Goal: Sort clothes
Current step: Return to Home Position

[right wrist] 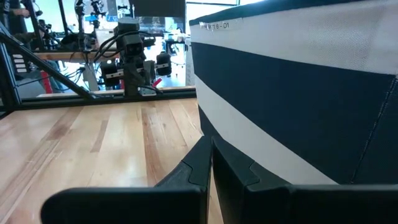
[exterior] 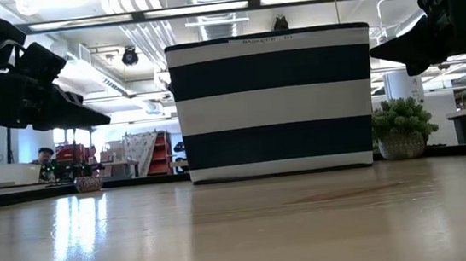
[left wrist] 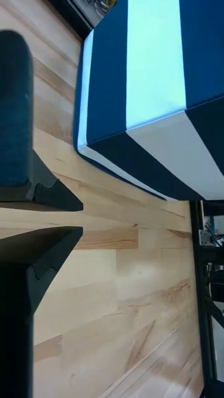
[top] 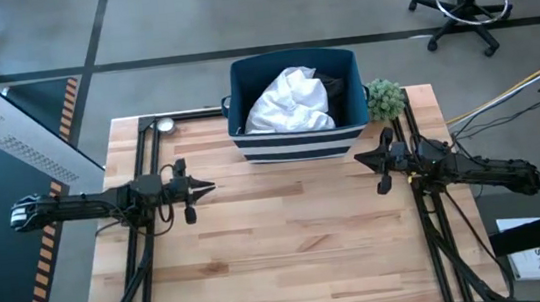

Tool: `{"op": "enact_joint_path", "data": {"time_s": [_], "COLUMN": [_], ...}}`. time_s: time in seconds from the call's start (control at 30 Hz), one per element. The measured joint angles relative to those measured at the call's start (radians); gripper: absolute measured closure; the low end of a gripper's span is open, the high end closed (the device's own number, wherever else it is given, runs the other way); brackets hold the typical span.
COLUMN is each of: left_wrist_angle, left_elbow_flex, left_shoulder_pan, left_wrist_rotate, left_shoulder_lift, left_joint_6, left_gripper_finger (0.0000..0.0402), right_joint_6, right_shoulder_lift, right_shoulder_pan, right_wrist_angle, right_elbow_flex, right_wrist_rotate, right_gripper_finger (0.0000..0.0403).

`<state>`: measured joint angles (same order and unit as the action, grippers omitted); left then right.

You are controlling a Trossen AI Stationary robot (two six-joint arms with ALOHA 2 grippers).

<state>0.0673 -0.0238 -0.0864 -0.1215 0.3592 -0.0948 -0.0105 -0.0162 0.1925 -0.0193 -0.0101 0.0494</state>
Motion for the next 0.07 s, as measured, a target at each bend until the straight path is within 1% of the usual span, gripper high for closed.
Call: {"op": "enact_joint_path", "data": {"time_s": [0.07], "left_wrist_angle": [0.000], "left_elbow_flex": [0.000], "left_shoulder_pan": [0.000], "left_wrist_rotate": [0.000], "left_shoulder_lift": [0.000], "left_joint_6": [0.000], "left_gripper_finger": [0.0365], "right_joint_6": [0.000], "right_shoulder_lift": [0.000], "right_shoulder_pan": [0.000], "right_wrist_angle": [0.000], "right_elbow_flex": [0.000], "right_wrist_rotate": [0.000], "right_gripper_finger": [0.0403]}}
